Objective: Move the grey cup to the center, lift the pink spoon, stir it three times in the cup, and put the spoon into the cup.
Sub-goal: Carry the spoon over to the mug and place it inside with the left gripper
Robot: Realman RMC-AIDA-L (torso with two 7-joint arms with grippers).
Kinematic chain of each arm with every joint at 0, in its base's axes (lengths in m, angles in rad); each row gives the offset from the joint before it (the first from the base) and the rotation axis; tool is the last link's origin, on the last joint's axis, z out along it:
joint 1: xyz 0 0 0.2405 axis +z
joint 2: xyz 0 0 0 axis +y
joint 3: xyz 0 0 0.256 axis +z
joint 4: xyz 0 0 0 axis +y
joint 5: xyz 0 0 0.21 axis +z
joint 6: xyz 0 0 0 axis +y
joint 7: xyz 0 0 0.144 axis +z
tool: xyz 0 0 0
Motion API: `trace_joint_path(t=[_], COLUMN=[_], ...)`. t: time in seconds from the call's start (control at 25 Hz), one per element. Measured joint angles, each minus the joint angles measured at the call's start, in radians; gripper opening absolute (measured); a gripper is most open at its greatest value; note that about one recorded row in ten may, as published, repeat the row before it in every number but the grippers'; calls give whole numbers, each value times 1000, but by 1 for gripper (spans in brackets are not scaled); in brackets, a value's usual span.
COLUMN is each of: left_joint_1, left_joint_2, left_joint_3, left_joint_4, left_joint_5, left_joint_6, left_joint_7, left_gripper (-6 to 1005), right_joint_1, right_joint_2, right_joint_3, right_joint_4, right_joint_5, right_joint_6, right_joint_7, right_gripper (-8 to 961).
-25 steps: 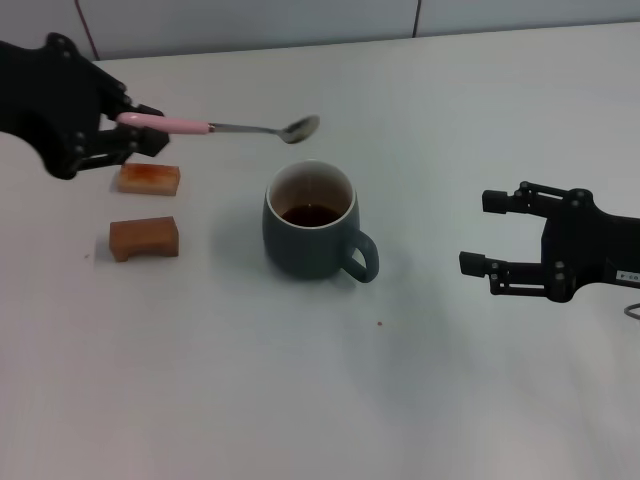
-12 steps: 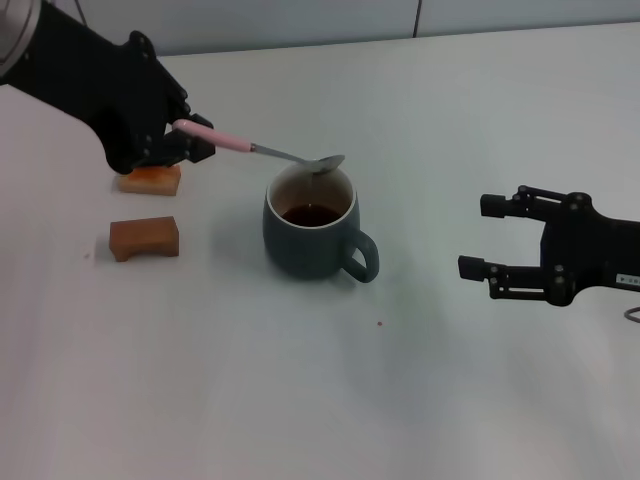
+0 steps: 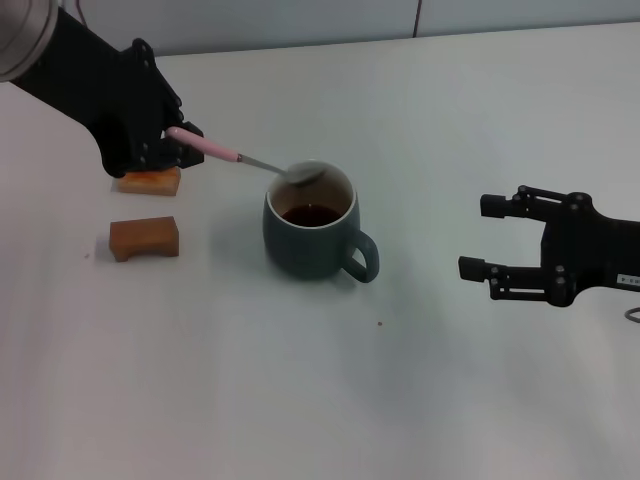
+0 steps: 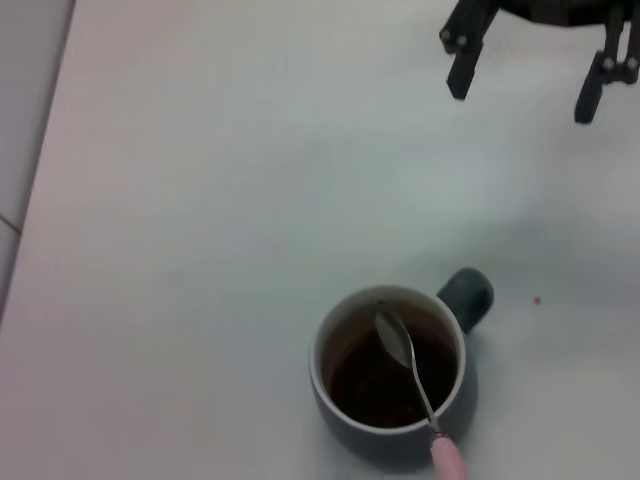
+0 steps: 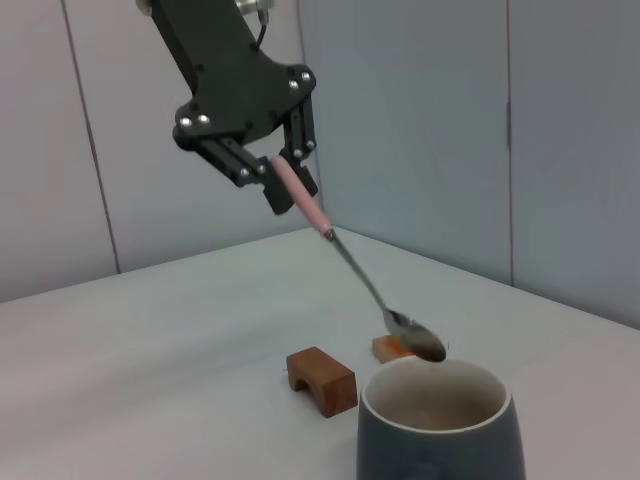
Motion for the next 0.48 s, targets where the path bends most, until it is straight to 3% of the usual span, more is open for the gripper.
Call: trace_joint_path(t=[0.48], left_joint_1=[-19], left_joint_2=[-3], left_joint_3=[74], left_joint_4=[-93], left_joint_5=[61], left_joint_6=[-98], left_joint_7=[7], left_gripper=[181], right_joint_1=[0], right_joint_2=[0], right_joint_3=[-5], right_joint_4=[2], right_joint_5=[0], right_joint_6=[-1], right_joint_7=[0], right_gripper=[820])
